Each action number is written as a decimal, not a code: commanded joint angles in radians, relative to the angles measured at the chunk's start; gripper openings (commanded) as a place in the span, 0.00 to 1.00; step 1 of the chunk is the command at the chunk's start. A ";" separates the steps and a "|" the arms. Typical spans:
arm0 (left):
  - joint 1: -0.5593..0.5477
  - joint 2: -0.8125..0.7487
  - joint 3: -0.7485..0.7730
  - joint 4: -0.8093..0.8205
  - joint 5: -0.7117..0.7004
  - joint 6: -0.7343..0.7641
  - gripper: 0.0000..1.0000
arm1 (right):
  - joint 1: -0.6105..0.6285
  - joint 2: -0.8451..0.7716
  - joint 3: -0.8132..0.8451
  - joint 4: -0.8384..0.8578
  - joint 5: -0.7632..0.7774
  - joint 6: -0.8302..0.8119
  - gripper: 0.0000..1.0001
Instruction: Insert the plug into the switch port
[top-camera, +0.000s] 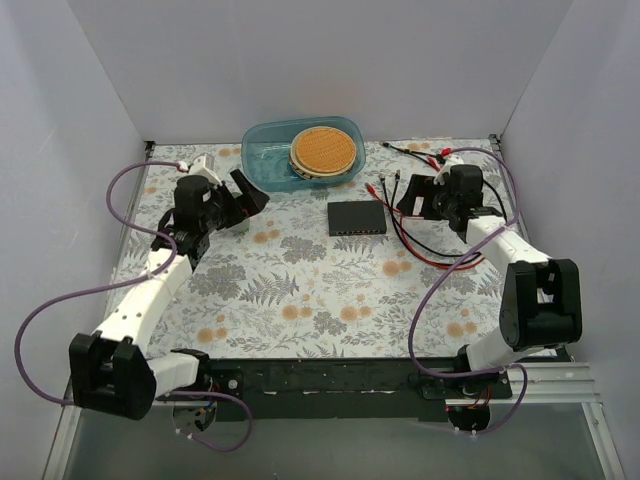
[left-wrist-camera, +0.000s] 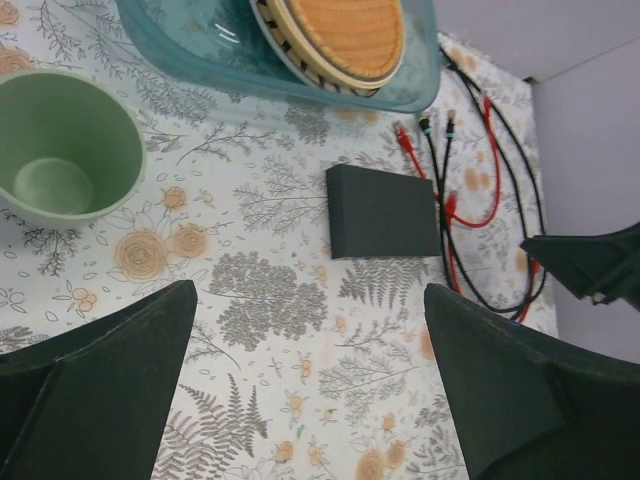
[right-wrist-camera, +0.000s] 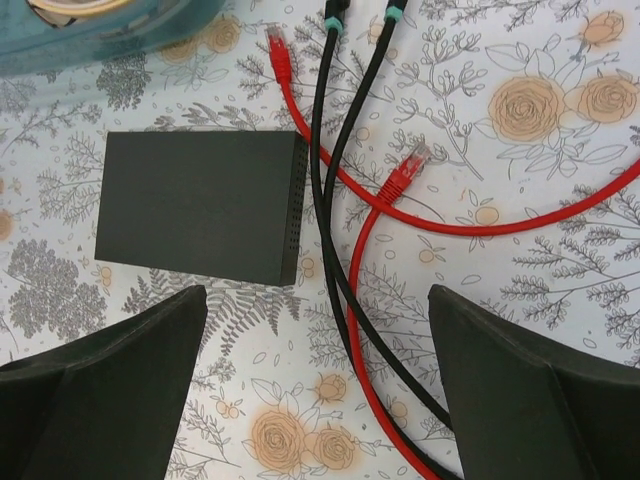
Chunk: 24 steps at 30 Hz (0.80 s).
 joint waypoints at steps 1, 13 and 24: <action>-0.001 -0.127 -0.032 -0.064 -0.019 -0.113 0.98 | 0.010 0.037 0.112 -0.064 0.042 0.004 0.97; 0.001 -0.398 -0.118 -0.196 -0.043 -0.167 0.98 | 0.066 0.296 0.366 -0.111 0.078 0.016 0.73; 0.001 -0.418 -0.193 -0.205 -0.045 -0.161 0.98 | 0.108 0.534 0.692 -0.207 0.230 -0.045 0.62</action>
